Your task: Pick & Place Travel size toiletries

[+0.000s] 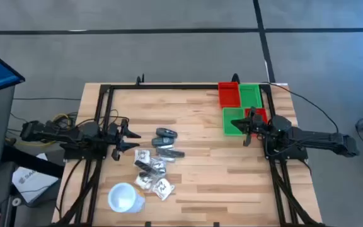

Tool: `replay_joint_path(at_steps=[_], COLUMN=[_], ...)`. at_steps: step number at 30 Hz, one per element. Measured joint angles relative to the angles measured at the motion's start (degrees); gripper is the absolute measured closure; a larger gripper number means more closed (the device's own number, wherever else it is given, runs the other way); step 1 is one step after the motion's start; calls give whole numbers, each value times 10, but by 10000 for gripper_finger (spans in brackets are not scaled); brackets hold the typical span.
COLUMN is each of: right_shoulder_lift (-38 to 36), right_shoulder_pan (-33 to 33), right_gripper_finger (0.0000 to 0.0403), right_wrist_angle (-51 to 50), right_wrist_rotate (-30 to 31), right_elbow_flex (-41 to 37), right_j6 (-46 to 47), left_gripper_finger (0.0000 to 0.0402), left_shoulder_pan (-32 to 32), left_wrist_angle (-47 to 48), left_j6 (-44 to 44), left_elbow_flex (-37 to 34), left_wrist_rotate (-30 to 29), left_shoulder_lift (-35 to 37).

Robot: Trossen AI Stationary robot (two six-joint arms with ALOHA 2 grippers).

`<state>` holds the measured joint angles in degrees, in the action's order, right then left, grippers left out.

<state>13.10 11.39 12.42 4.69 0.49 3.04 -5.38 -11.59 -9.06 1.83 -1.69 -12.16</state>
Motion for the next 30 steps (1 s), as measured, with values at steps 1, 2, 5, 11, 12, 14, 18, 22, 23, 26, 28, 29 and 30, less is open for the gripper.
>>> replay_joint_path(at_steps=[1,2,5,11,12,14,18,22,23,26,28,29,30], right_shoulder_lift=[0,0,0,0,0,0,0,0,0,0,0,0,0], right_shoulder_pan=[0,0,0,0,0,0,0,0,0,0,0,0,0], right_gripper_finger=[403,403,403,403,403,403,403,403,403,403,403,403,403], right_wrist_angle=[0,0,0,0,0,0,0,0,0,0,0,0,0], right_wrist_rotate=[0,0,0,0,0,0,0,0,0,0,0,0,0], right_elbow_flex=[0,0,0,0,0,0,0,0,0,0,0,0,0], right_j6=[0,0,0,0,0,0,0,0,0,0,0,0,0], left_gripper_finger=[243,243,243,243,243,243,243,243,243,243,243,243,243], left_shoulder_pan=[0,0,0,0,0,0,0,0,0,0,0,0,0], left_wrist_angle=[0,0,0,-1,-1,-1,-1,-2,-2,-2,-4,-5,-6], left_j6=[0,0,0,0,0,0,0,0,0,0,0,0,0], left_elbow_flex=[0,0,0,0,0,0,0,0,0,0,0,0,0], left_wrist_rotate=[0,0,0,0,0,0,0,0,0,0,0,0,0], left_shoulder_lift=[0,0,0,0,0,0,0,0,0,0,0,0,0])
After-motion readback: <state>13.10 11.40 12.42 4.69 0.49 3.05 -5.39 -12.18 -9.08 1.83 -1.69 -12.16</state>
